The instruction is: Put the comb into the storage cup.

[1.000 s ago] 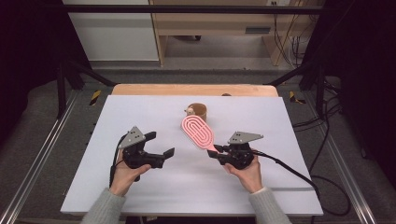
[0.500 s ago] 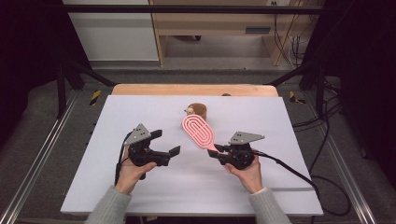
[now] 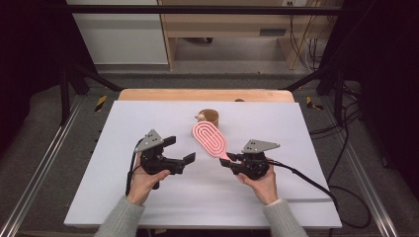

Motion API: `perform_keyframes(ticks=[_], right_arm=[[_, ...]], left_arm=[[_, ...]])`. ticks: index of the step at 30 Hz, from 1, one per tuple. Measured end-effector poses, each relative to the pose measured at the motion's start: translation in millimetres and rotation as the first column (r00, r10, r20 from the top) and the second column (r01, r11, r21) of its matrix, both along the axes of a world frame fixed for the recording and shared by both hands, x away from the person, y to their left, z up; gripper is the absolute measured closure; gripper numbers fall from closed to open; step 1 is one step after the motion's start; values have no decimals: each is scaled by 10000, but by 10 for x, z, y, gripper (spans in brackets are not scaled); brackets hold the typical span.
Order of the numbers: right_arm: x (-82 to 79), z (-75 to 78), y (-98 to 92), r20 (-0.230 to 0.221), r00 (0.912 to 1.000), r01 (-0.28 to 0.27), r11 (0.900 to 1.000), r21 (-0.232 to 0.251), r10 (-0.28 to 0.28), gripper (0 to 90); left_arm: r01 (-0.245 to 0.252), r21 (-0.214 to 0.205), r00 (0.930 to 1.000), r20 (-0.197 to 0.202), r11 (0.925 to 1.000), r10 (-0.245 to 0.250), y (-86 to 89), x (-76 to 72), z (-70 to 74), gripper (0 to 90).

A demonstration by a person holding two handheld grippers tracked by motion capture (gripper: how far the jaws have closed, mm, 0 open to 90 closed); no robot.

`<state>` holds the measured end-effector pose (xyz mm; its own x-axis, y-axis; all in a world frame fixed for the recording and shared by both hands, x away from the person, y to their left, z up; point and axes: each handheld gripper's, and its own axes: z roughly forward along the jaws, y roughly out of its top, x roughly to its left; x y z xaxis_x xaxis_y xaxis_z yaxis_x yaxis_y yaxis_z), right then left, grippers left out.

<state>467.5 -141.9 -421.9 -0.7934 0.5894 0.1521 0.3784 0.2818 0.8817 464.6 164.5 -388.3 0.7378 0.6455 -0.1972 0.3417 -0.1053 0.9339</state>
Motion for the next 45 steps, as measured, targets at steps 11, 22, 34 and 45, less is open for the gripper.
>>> perform_keyframes(ticks=[11, 22, 34, 45], right_arm=[[-6, 7, -5, 81, 10000, 2, 10000, 26, -3, 700], [-10, 15, -9, 138, 9999, 2, 10000, 43, -2, 700], [-12, 17, -9, 147, 9999, -32, 10000, 92, 30, 700], [-20, 18, -9, 243, 9997, -40, 9999, 132, 37, 700]], left_arm=[[101, -57, 9998, -141, 9999, -102, -114, 13, -3, 18], [185, -59, 9995, -265, 9998, -186, -177, 25, -18, 17], [226, -140, 9985, -492, 9996, -233, -234, 61, -37, 17], [161, -519, 9975, -678, 9985, -196, -305, 82, -49, 17]])
